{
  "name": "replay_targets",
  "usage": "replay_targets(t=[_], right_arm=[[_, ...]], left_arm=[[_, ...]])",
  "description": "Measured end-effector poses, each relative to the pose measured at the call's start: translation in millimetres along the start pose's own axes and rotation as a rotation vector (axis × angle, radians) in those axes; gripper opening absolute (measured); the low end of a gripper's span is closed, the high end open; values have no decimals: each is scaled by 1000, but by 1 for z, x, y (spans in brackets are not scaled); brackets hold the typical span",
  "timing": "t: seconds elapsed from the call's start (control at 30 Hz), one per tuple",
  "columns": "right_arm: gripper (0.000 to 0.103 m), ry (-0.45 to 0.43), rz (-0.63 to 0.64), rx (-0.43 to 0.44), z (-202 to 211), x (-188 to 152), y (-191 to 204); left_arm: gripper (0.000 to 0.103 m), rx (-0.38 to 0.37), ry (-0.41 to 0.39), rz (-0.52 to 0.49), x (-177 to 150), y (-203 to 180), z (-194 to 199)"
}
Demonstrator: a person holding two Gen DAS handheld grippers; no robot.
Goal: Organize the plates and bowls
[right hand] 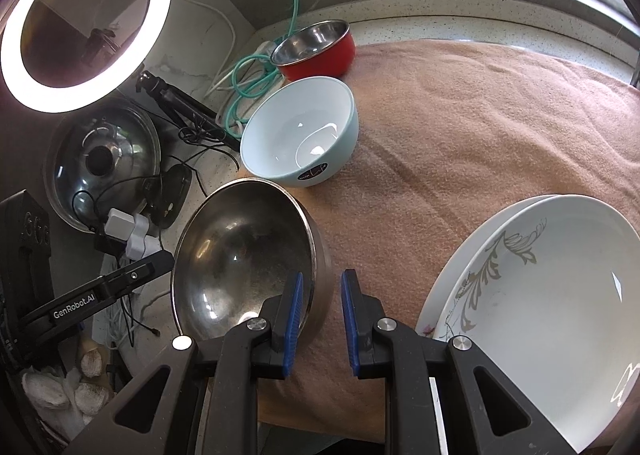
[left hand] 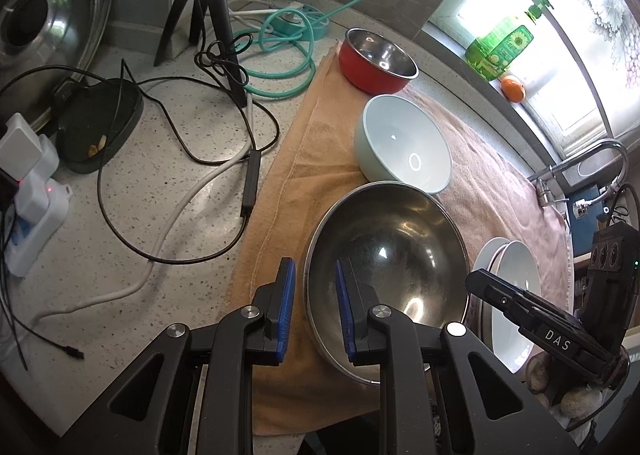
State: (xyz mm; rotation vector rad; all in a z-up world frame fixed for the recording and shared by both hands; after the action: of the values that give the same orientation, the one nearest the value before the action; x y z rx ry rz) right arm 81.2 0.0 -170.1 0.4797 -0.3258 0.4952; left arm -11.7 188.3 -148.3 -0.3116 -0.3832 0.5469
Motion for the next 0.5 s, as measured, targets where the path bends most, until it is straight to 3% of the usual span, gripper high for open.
replay_targets(t=[0.37,0.5], right_arm=[[18,17,2,3,-7,1,0],[13,24,18,9,-9,2,3]], left_arm=[[17,-17,36,6,0,3,-12],[14,-17,36,2,0,4,-11]])
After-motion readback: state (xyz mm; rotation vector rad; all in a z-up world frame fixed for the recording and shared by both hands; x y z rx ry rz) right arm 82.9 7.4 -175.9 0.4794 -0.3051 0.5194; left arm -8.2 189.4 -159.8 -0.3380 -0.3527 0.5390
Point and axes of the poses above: each gripper's, at about its wrist camera, not at the fingertips, and z roughly against the way its jaws point, y to its left, x to its top, the point moved 2 cm from there along -z, roughly the way its jaws point, and after that the axes turned 10 degrees about z, right-handed, at the moved point
